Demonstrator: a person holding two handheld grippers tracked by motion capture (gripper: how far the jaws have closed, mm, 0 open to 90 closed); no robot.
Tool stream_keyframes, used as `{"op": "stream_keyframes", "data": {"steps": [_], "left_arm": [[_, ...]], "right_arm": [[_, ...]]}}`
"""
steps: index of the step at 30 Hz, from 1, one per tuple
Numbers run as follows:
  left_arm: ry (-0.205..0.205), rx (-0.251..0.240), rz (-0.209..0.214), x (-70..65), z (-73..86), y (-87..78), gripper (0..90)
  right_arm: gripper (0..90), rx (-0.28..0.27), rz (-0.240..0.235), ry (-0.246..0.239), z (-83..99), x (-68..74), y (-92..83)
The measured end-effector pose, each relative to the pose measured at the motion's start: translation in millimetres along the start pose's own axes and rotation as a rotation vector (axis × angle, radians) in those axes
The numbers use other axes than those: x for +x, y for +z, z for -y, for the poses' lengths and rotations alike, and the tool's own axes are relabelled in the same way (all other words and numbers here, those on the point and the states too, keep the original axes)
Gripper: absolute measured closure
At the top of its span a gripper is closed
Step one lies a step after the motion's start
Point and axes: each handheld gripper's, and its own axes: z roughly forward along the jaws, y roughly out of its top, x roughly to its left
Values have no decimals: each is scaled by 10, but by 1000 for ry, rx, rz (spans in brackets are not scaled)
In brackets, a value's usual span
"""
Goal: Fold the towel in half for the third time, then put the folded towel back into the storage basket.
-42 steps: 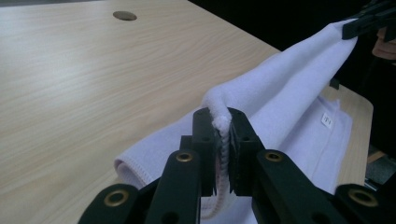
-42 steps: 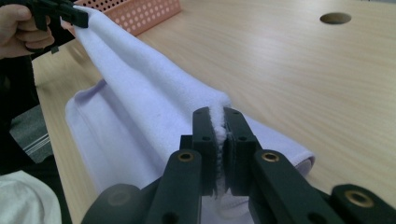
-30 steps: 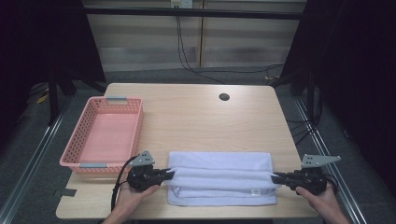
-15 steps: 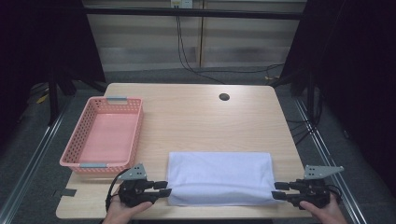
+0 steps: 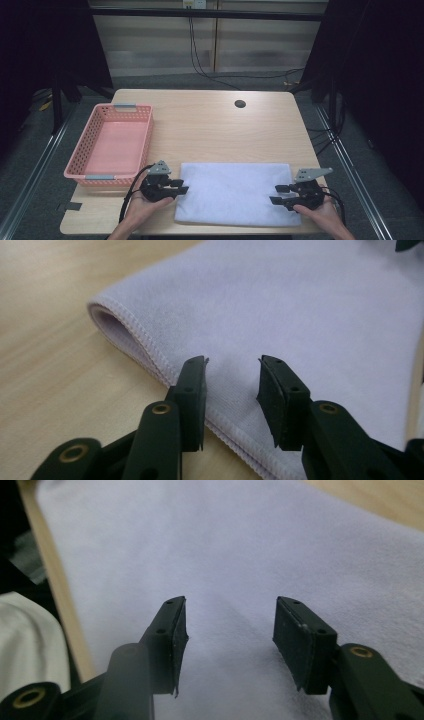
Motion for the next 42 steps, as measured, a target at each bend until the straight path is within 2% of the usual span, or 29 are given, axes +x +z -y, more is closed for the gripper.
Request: {"op": "stream_keyframes", "data": {"steps": [1, 4, 7, 9, 12, 14, 15, 17, 18, 20, 21, 24, 26, 29, 32, 34, 35, 36, 37, 42], "left_arm": [[-2, -1, 2, 7, 9, 11, 610], [-3, -3, 0, 4, 4, 27, 612], [9, -11, -11, -15, -13, 82, 613], [-3, -25, -7, 3, -69, 161, 613], [-4, -21, -1, 18, -155, 247, 611], [9, -23, 8, 15, -202, 312, 607], [-8, -23, 24, 14, -230, 344, 603], [-7, -19, 30, 5, -240, 355, 574], [11, -15, 12, -25, -240, 340, 572], [-20, -9, 23, -38, -236, 297, 525], [-20, -16, 20, -46, -227, 267, 499], [-10, -25, 13, -70, -227, 195, 469], [-15, -26, -4, -71, -253, 178, 452], [-36, -51, -32, -28, -339, 158, 438], [-41, -77, -47, 41, -449, 128, 411], [-56, -87, -55, 150, -552, 135, 393], [-56, -87, -55, 150, -552, 135, 389], [-63, -80, -64, 184, -585, 154, 389], [-58, -88, -69, 218, -606, 173, 385], [-94, -94, -79, 359, -661, 230, 380]], "right_arm": [[446, 16, 7, 0, -1, -20, 45], [476, 47, 67, -43, -31, -61, 126], [516, 45, 74, -61, -24, -85, 133], [522, 40, 90, -69, -9, -99, 122], [527, 31, 118, -43, 3, -196, 83], [530, 23, 141, -25, 15, -260, 56], [531, 28, 155, -10, 14, -281, 41], [530, 15, 167, 9, 24, -363, 11], [514, 10, 173, 25, 35, -368, -10], [456, -8, 195, 45, 66, -345, -81], [450, -23, 212, 56, 91, -318, -134], [436, -69, 217, 62, 175, -195, -295], [433, -105, 203, 64, 209, -68, -375], [420, -114, 197, 48, 234, 126, -403], [390, -117, 172, 27, 179, 302, -323], [380, -112, 131, 21, 90, 381, -208], [380, -112, 131, 21, 90, 381, -208], [366, -87, 94, -6, -20, 457, -44], [365, -74, 78, -15, -80, 502, 43], [353, -41, -34, -80, -404, 719, 487]]}}
